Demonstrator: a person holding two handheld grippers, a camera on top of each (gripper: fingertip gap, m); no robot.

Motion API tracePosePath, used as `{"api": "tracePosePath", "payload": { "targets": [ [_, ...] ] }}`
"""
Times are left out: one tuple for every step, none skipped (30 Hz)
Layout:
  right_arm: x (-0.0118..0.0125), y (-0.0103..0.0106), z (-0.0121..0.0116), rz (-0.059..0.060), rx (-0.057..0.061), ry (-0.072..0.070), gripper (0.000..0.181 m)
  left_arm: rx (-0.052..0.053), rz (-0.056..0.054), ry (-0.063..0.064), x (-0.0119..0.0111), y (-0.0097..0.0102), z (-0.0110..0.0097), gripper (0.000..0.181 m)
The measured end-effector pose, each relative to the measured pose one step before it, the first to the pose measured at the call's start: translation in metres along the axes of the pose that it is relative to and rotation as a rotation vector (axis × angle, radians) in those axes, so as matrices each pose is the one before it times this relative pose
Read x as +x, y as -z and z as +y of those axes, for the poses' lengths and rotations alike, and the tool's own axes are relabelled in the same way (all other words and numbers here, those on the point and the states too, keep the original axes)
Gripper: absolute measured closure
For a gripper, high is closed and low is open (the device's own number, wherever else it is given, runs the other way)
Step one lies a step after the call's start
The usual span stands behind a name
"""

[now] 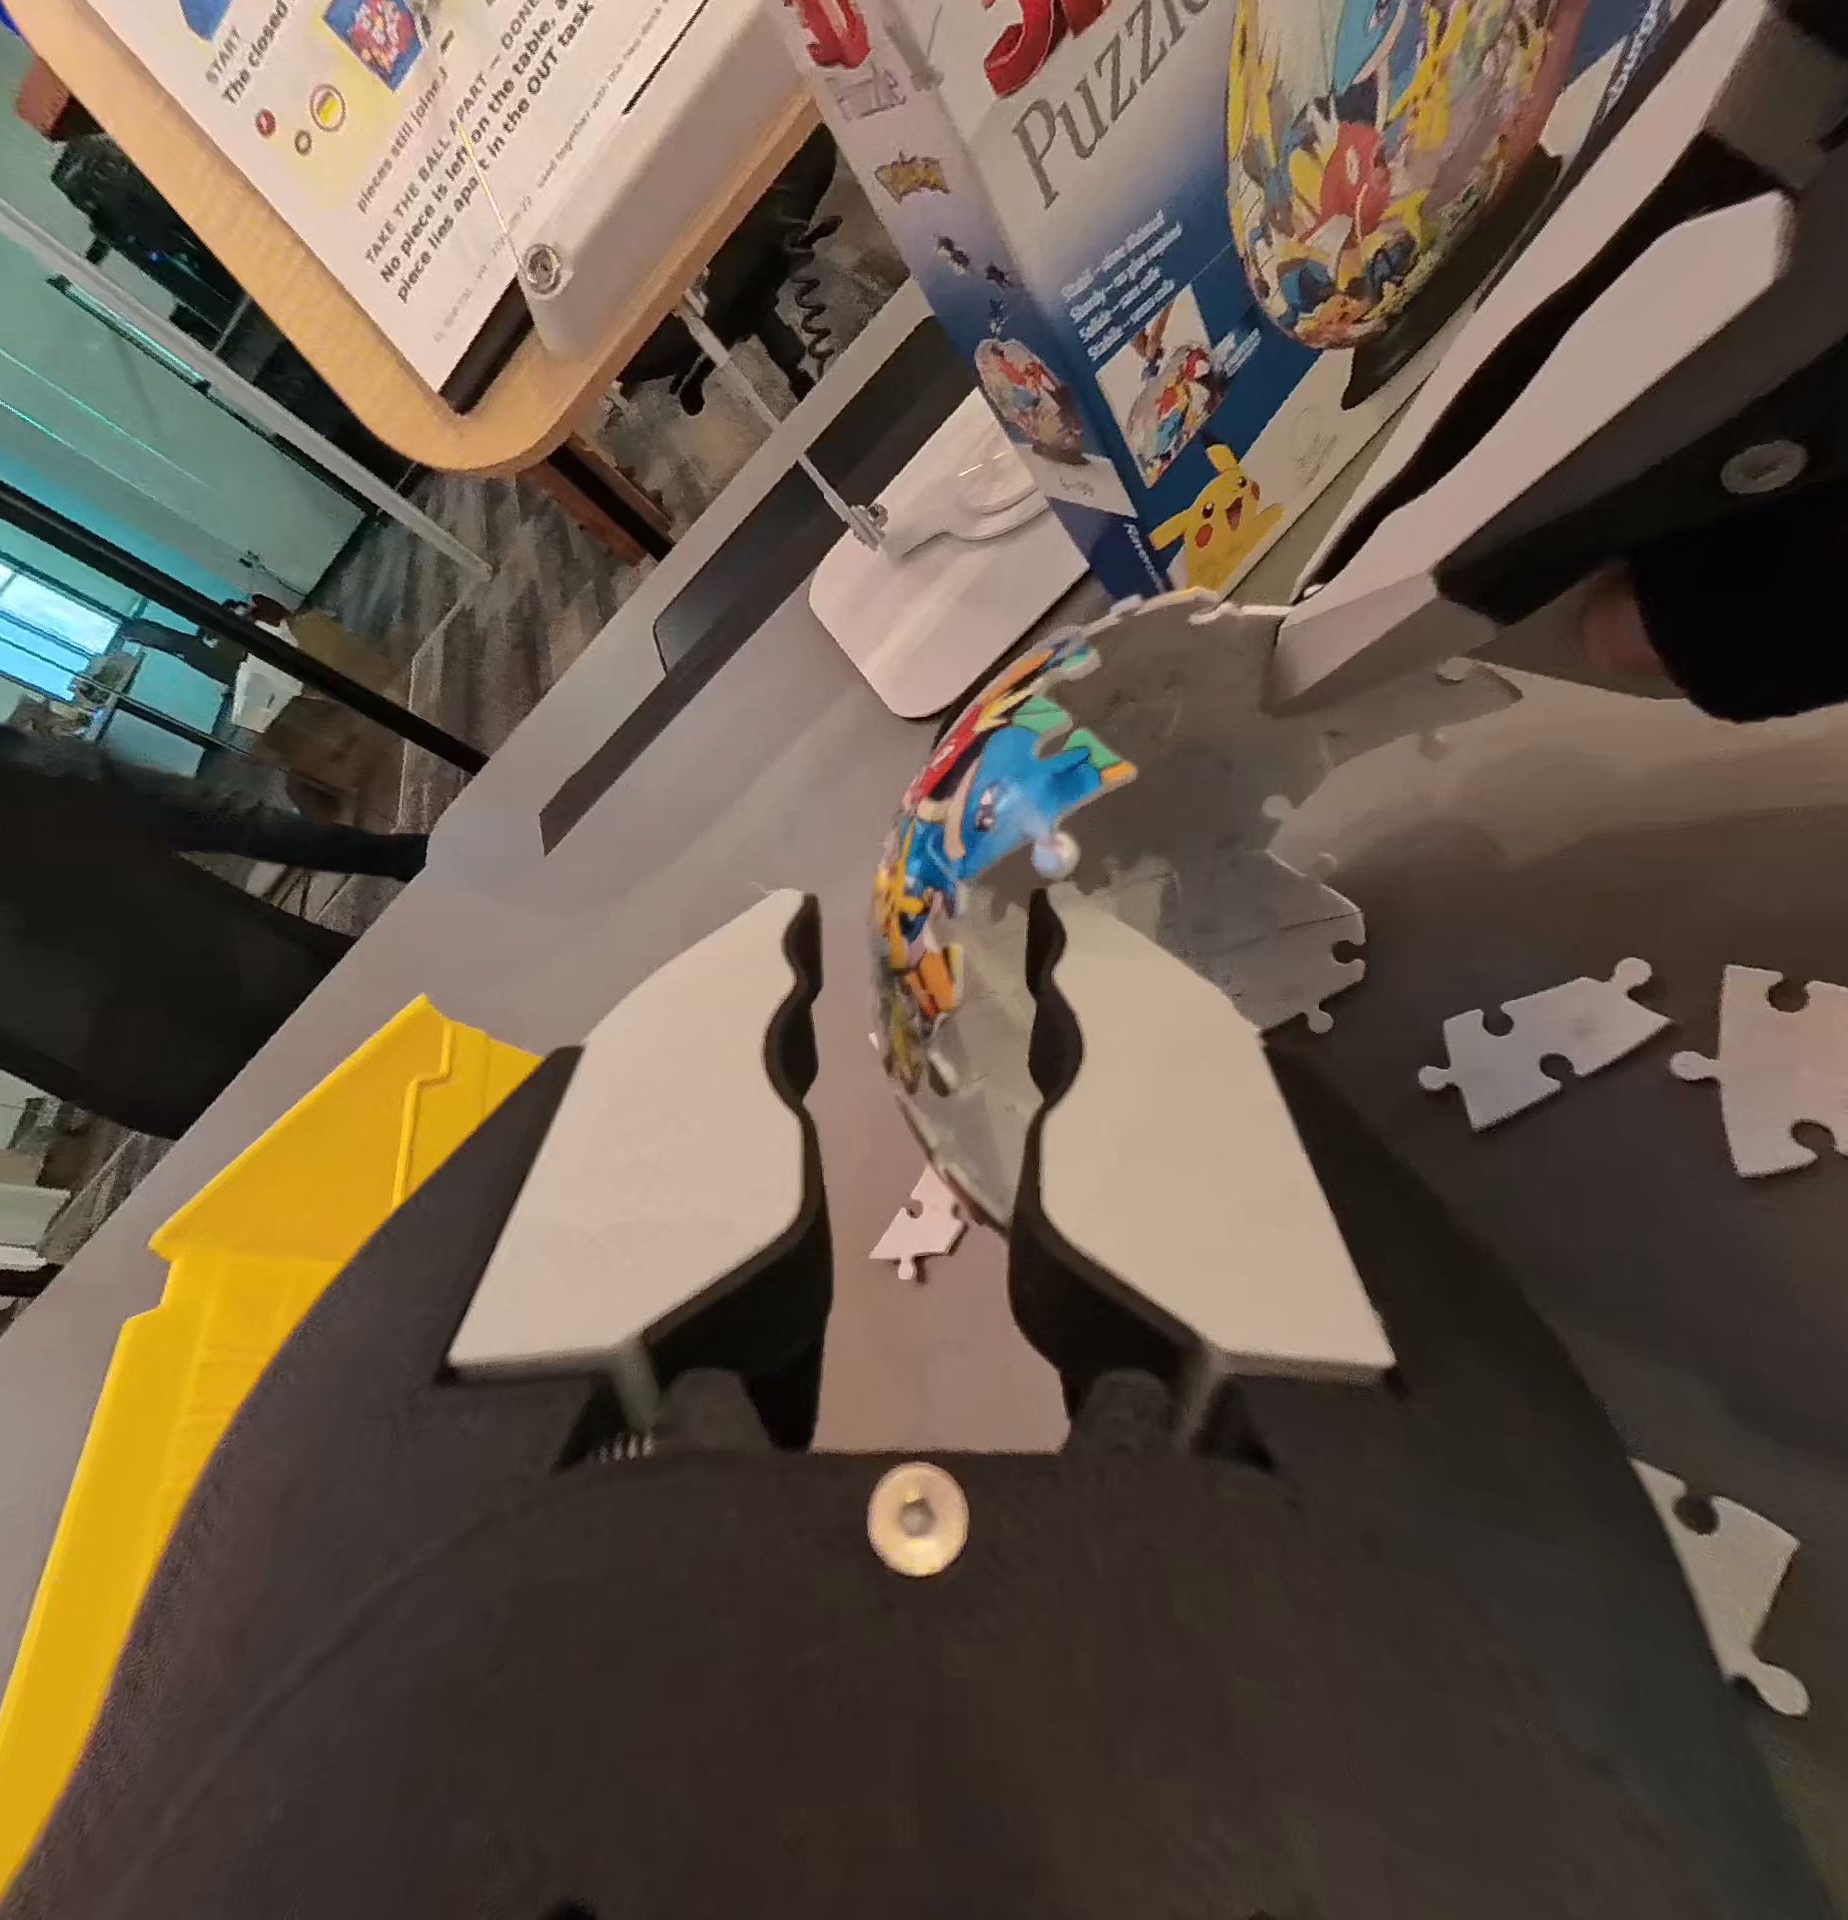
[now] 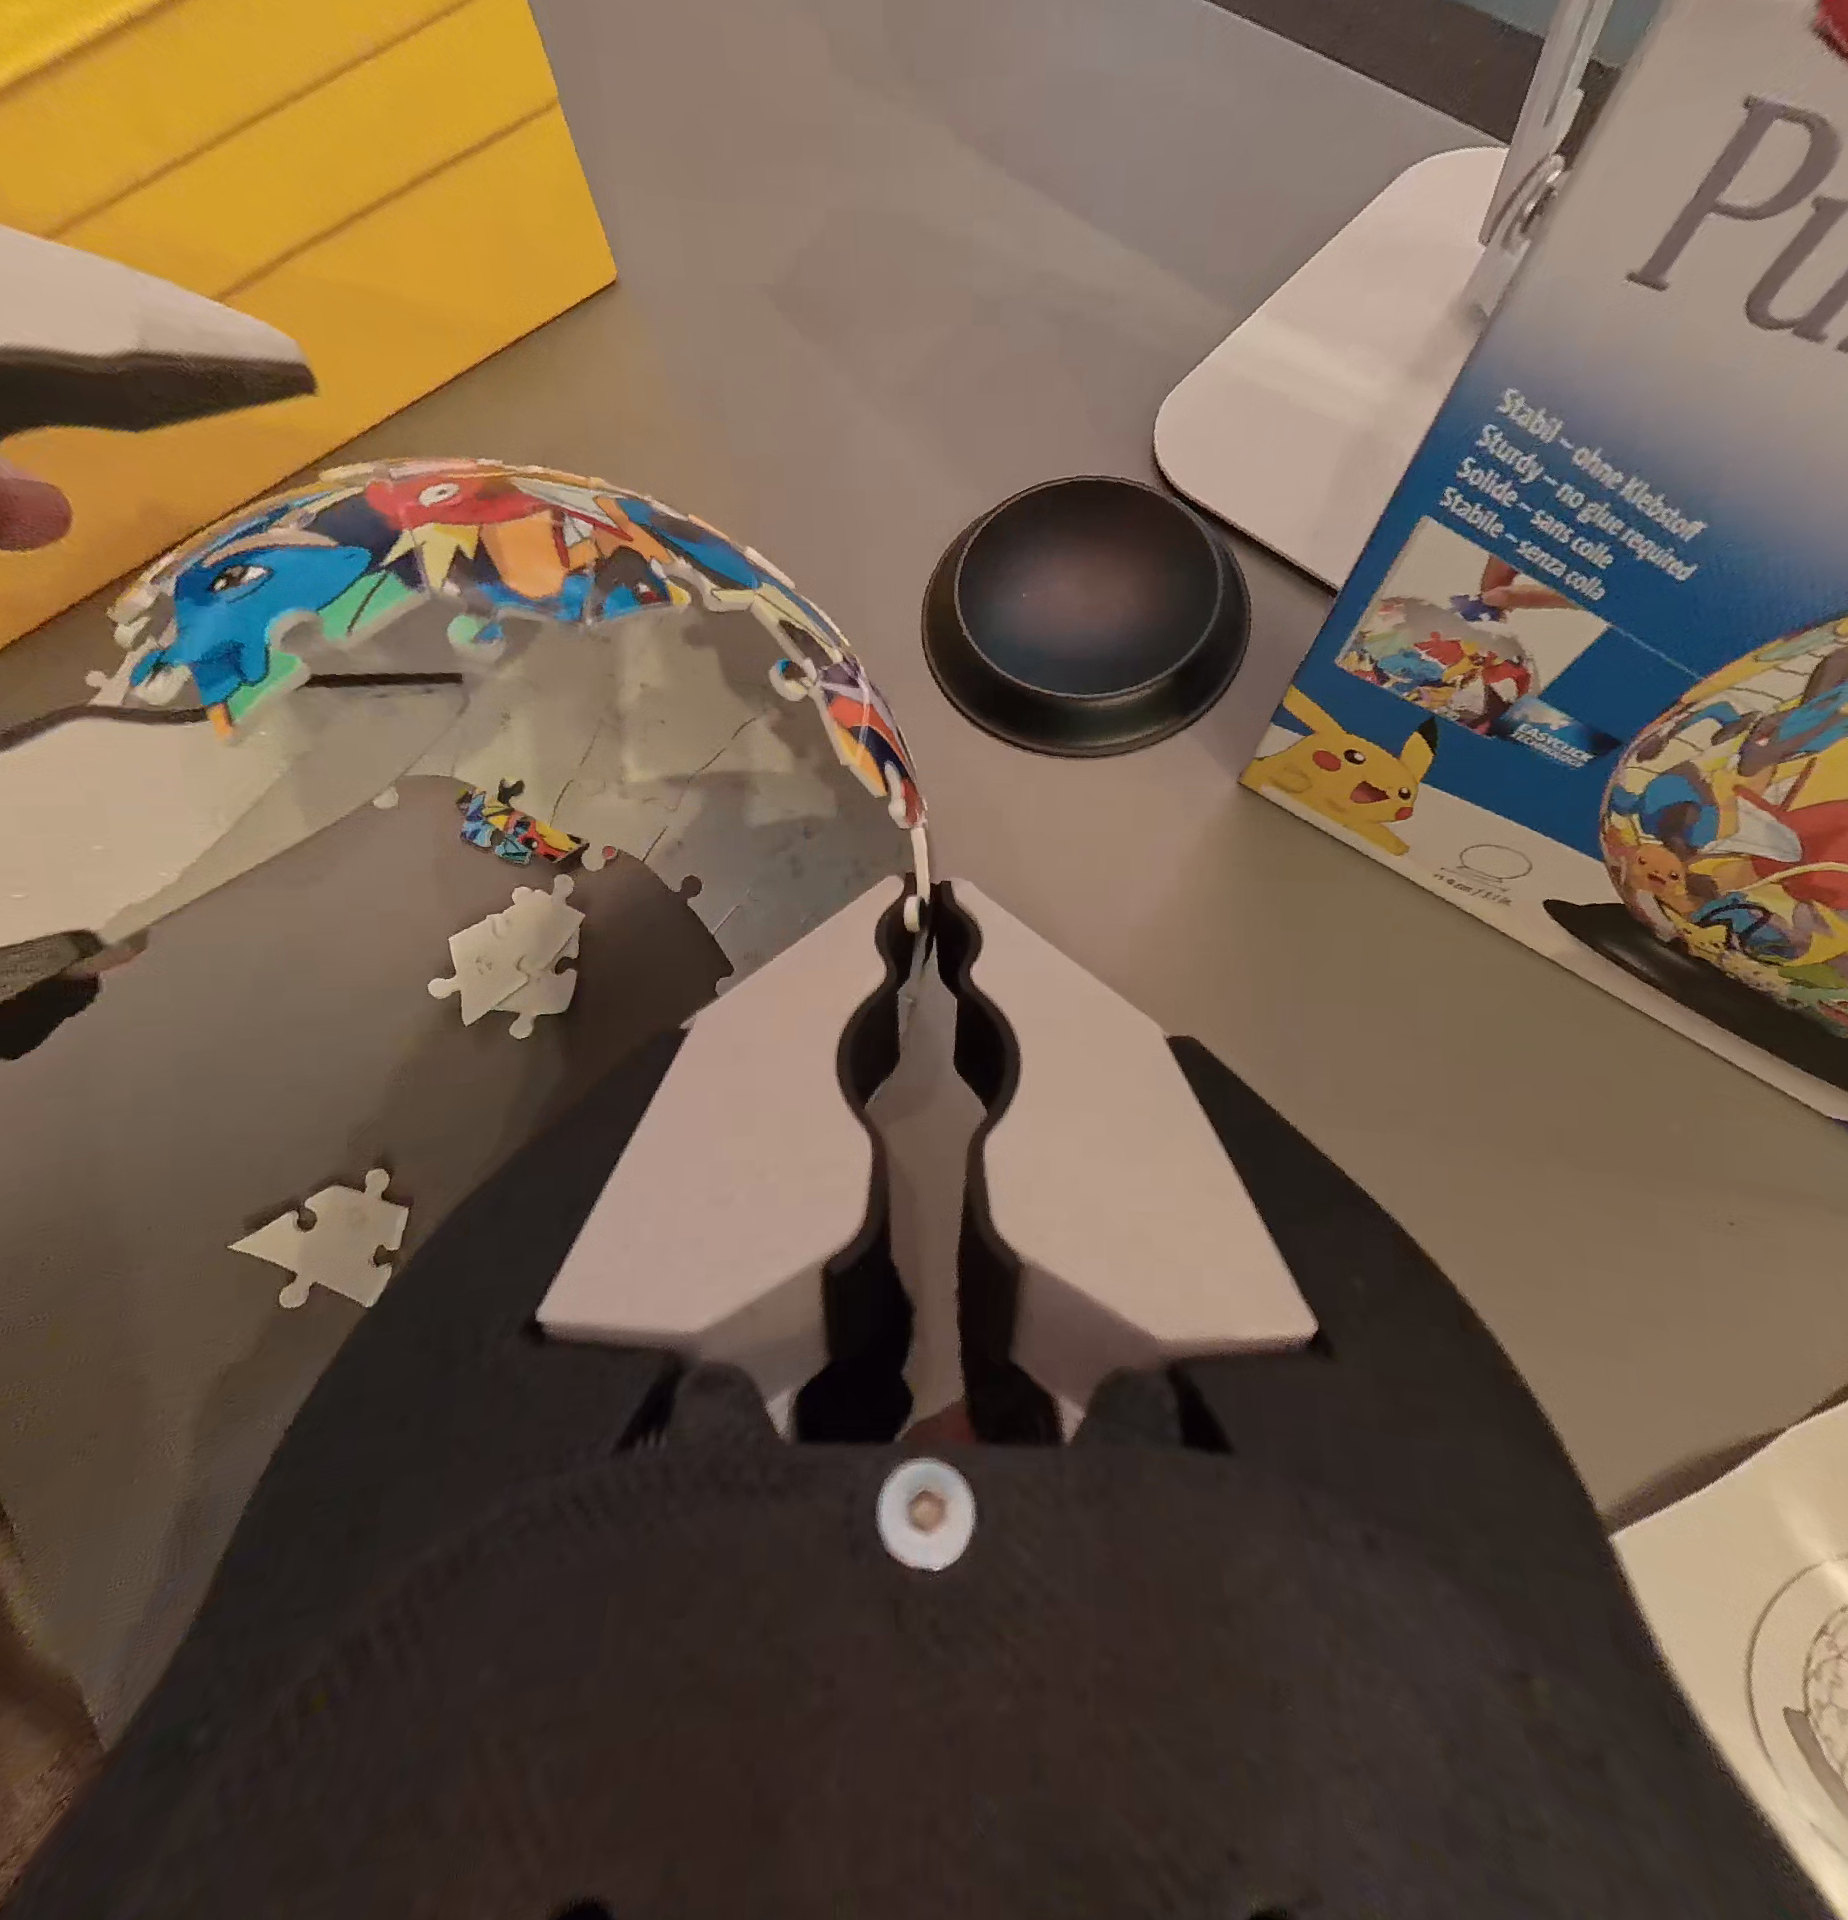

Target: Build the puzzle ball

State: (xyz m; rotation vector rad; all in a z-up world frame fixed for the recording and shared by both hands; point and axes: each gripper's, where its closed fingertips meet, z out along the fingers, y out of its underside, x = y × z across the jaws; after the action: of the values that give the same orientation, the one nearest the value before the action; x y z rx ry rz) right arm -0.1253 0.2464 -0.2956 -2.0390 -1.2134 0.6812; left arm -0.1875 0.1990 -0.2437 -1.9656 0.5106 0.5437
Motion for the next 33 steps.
{"api": "tracePosePath", "payload": {
  "targets": [
    [-0.00085, -0.00008, -0.00017, -0.0011, -0.0008, 0.0017, 0.18, -0.0034, -0.001, -0.0032, 0.00001, -0.00084, 0.00051, 0.148],
    [-0.00044, 0.00008, -0.00016, 0.0008, -0.0007, 0.0046, 0.18, -0.0029, -0.0045, -0.0083, -0.00047, -0.0008, 0.00092, 0.151],
    [-0.0003, 0.00039, -0.00061, 0.0014, 0.0015, 0.004, 0.18, -0.0053, -0.0021, -0.0071, -0.00009, -0.00084, 0.00167, 0.155],
    [-0.00029, 0.00057, -0.00078, -0.0001, 0.0017, 0.0024, 0.18, -0.0045, -0.0022, -0.0003, -0.00046, -0.00079, 0.00178, 0.159],
    [-0.00037, 0.00059, -0.00082, -0.0012, 0.0021, 0.0013, 0.179, -0.0044, -0.0054, 0.003, -0.00114, -0.00071, 0.00196, 0.161],
    [-0.00022, 0.00065, -0.0009, -0.0004, 0.0021, 0.0023, 0.179, -0.002, -0.0058, 0.0049, -0.00138, -0.00059, 0.00181, 0.164],
    [-0.0001, 0.00069, -0.00102, 0.0021, 0.003, 0.0049, 0.179, 0.0024, -0.005, 0.0084, -0.00139, -0.00044, 0.00124, 0.166],
    [-0.00051, 0.00069, -0.00086, 0.0006, 0.0028, 0.0042, 0.179, 0.0036, -0.0058, 0.0098, -0.00166, -0.00042, 0.00091, 0.168],
    [-0.00122, 0.00043, -0.00071, -0.0049, 0.0027, 0.0009, 0.179, 0.0021, -0.0054, 0.0129, -0.00207, -0.0004, 0.00118, 0.172],
    [-0.00153, 0.00006, -0.00058, -0.008, 0.0032, -0.0017, 0.178, 0.0047, -0.0011, 0.0178, -0.00175, -0.00039, 0.00095, 0.176],
    [-0.00159, 0.00005, -0.00038, -0.0082, 0.0023, -0.0023, 0.178, -0.0002, 0.0042, 0.0197, -0.00082, -0.00103, 0.00172, 0.177],
    [-0.00116, -0.00005, -0.00041, -0.0046, 0.002, -0.0008, 0.176, -0.0058, 0.0036, 0.0135, -0.00057, -0.00126, 0.00269, 0.177],
    [-0.001, 0.00043, -0.00107, -0.0009, 0.0047, 0.0024, 0.174, 0.0024, 0.0016, 0.0122, -0.00042, -0.00074, 0.00152, 0.178],
    [-0.00084, 0.00051, -0.00109, -0.0008, 0.0039, 0.0033, 0.172, 0.0058, 0.001, 0.0149, -0.00043, -0.00035, 0.00093, 0.178],
    [-0.00131, 0.00063, -0.00136, -0.0034, 0.0053, 0.0027, 0.171, 0.0014, 0.0041, 0.0179, 0.00001, -0.00045, 0.00123, 0.178],
    [-0.00098, 0.00121, -0.00191, -0.0017, 0.008, 0.0034, 0.17, 0.0004, 0.005, 0.0207, -0.00056, -0.00038, 0.00122, 0.178],
    [-0.00093, 0.00184, -0.0022, -0.0008, 0.0096, 0.0041, 0.167, 0.0018, -0.0016, 0.02, -0.00216, -0.00001, 0.00099, 0.178],
    [-0.00157, 0.00262, -0.00278, -0.006, 0.0112, 0.0048, 0.165, 0.0018, -0.0079, 0.0162, -0.00368, 0.00005, 0.00107, 0.178],
    [-0.00114, 0.00337, -0.00356, -0.003, 0.016, 0.0058, 0.164, 0.0015, -0.0048, 0.0161, -0.00402, 0.0, 0.00119, 0.178],
    [-0.00082, 0.00375, -0.00414, -0.0026, 0.0202, 0.0049, 0.162, 0.0025, 0.0005, 0.0198, -0.0038, 0.00023, 0.00078, 0.178],
    [-0.00067, 0.00401, -0.00408, -0.0046, 0.0198, 0.0017, 0.161, 0.0014, -0.0013, 0.0229, -0.00442, 0.00034, 0.00076, 0.178],
    [-0.00082, 0.0036, -0.00379, -0.0082, 0.0186, -0.0027, 0.161, 0.0038, -0.0032, 0.0244, -0.00494, 0.00054, 0.00043, 0.178],
    [-0.00175, 0.00345, -0.00507, -0.0161, 0.0293, -0.0031, 0.161, 0.0039, -0.0035, 0.0242, -0.00511, 0.00059, 0.00033, 0.178],
    [-0.00088, 0.00357, -0.00504, -0.0117, 0.0337, -0.0016, 0.161, 0.0022, -0.0024, 0.0192, -0.00502, 0.00053, 0.00031, 0.178],
    [0.00083, 0.00324, -0.00224, -0.0012, 0.0175, -0.0007, 0.162, 0.0001, -0.005, 0.0141, -0.00527, 0.00057, 0.00048, 0.178],
    [0.00066, 0.00251, 0.00031, -0.0045, 0.0024, -0.0008, 0.162, 0.0029, -0.0058, 0.0171, -0.0055, 0.00087, 0.00003, 0.178],
    [-0.00084, 0.00153, 0.00179, -0.0147, -0.0049, -0.0022, 0.163, 0.0048, -0.0046, 0.0258, -0.0057, 0.00105, -0.00005, 0.178],
    [-0.00239, 0.00085, 0.00277, -0.0237, -0.0088, -0.0011, 0.166, 0.0035, -0.0023, 0.0299, -0.00546, 0.001, 0.00011, 0.178],
    [-0.0041, -0.00043, 0.0038, -0.0307, -0.0129, 0.0022, 0.167, 0.0025, -0.0029, 0.0257, -0.00517, 0.00103, 0.00024, 0.178],
    [-0.00513, -0.00242, 0.00687, -0.0314, -0.0314, 0.0013, 0.167, 0.0038, -0.0051, 0.0187, -0.00489, 0.0009, 0.00004, 0.178],
    [-0.00591, -0.00437, 0.00949, -0.0327, -0.0486, -0.0002, 0.165, 0.0043, -0.0043, 0.0131, -0.00426, 0.00083, -0.00007, 0.178],
    [-0.00706, -0.00616, 0.01016, -0.0365, -0.0493, 0.0021, 0.163, 0.0025, -0.0035, 0.0079, -0.00347, 0.00071, -0.00004, 0.178],
    [-0.00761, -0.00767, 0.00936, -0.0357, -0.0438, 0.0042, 0.161, 0.0035, -0.0053, 0.0044, -0.00359, 0.00075, -0.00036, 0.178]
  ]
}}
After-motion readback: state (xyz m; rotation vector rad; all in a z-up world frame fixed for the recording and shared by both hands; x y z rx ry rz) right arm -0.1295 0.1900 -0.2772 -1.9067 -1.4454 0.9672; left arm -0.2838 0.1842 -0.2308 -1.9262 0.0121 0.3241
